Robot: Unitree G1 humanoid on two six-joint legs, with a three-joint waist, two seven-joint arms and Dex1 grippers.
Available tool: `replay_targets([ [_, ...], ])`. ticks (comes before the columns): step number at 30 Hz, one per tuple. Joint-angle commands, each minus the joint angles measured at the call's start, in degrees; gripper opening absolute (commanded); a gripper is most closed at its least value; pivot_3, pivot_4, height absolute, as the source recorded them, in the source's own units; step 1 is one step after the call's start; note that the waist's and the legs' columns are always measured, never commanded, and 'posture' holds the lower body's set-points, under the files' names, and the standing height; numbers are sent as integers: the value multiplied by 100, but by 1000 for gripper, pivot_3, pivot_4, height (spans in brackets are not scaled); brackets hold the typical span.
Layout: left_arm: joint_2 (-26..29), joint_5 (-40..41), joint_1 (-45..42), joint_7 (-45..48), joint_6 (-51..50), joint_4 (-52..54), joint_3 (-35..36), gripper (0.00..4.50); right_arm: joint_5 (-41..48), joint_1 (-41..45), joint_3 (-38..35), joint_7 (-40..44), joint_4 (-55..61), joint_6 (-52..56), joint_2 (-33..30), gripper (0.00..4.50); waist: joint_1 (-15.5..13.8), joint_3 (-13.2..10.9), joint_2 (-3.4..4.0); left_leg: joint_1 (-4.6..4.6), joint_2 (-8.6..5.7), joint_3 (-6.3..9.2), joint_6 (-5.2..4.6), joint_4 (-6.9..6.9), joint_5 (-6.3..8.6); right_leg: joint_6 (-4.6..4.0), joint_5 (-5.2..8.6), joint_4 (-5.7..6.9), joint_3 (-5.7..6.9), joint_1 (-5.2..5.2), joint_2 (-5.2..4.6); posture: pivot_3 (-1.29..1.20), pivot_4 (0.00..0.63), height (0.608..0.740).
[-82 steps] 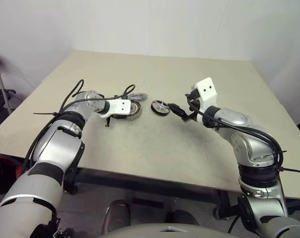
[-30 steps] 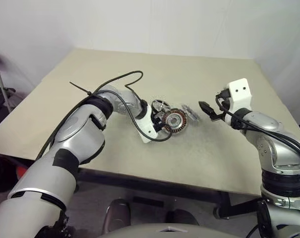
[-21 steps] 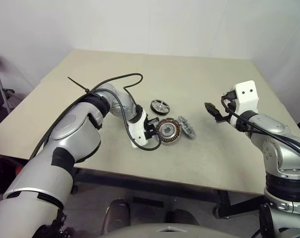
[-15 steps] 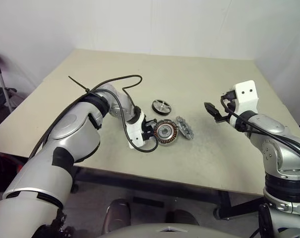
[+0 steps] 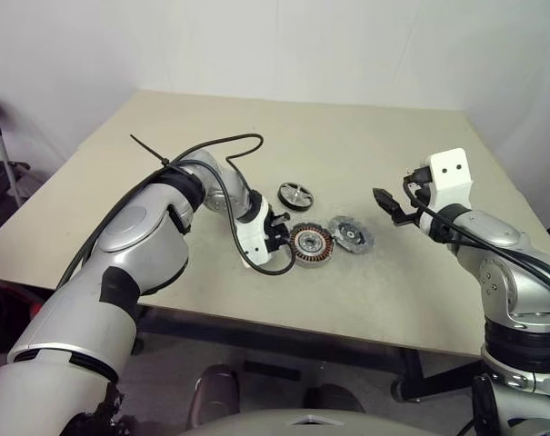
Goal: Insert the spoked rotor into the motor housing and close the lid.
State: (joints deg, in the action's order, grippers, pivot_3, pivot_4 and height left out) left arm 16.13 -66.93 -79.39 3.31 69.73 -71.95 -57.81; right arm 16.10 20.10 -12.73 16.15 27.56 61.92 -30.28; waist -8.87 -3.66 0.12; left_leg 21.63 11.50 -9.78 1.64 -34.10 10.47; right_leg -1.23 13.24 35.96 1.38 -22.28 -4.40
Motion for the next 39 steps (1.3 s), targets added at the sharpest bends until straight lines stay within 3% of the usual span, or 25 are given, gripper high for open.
replay_targets([
  [1,147,40,-202,-79,-26,-6,20,794,11,129,-32,-21,102,-120,-22,4500,0,0,0,0,0,0,0,0,0,0,0,0,0,0,0,0,0,740],
  [7,295,417,-190,136,-212,-146,337,794,268,397,60,149,-61,-325,290,4500,12,0,0,-2,0,0,0,0,0,-1,1,3,-1,-1,0,0,0,740],
  [14,398,3316,659,3112,-1042,-547,2647,794,145,525,782,215,-742,-847,841,4500,17,1,2,-7,-1,-8,-1,1,0,-24,13,5,-5,-2,-1,0,0,740],
  [18,588,4717,1509,4312,-2194,75,3762,794,40,720,1225,355,-1376,-1135,973,4500,33,1,2,-5,2,-18,-1,-1,1,-33,18,29,-9,-16,-1,0,0,740],
  [22,717,5554,2950,4565,-3635,1760,4383,794,-153,1107,1517,519,-2416,-1657,1153,4500,47,2,4,-10,7,-20,1,-2,0,-60,36,70,-9,-31,-1,0,0,740],
  [26,686,5791,4336,4363,-5192,3958,4589,794,-267,1531,1640,704,-3372,-2186,1404,4500,66,1,4,13,17,-20,8,-1,-4,-64,39,74,3,-54,0,0,0,740],
  [30,633,5717,5239,4145,-6232,5417,4582,794,-478,1976,1780,834,-4375,-2684,1648,4500,141,0,4,25,18,-19,9,-2,-4,-64,39,73,3,-65,0,0,0,740],
  [33,652,5648,5506,3989,-6749,5956,4595,794,-763,2157,2107,1000,-4811,-3067,1758,4500,186,0,4,23,20,-20,12,-1,-6,-64,39,73,2,-65,5,0,0,740],
  [39,794,5650,5527,3875,-7128,6113,4576,794,-1484,2175,2854,1242,-4619,-3603,1645,4500,233,-1,6,23,22,-19,17,1,-9,-63,39,73,0,-69,11,0,0,740],
])
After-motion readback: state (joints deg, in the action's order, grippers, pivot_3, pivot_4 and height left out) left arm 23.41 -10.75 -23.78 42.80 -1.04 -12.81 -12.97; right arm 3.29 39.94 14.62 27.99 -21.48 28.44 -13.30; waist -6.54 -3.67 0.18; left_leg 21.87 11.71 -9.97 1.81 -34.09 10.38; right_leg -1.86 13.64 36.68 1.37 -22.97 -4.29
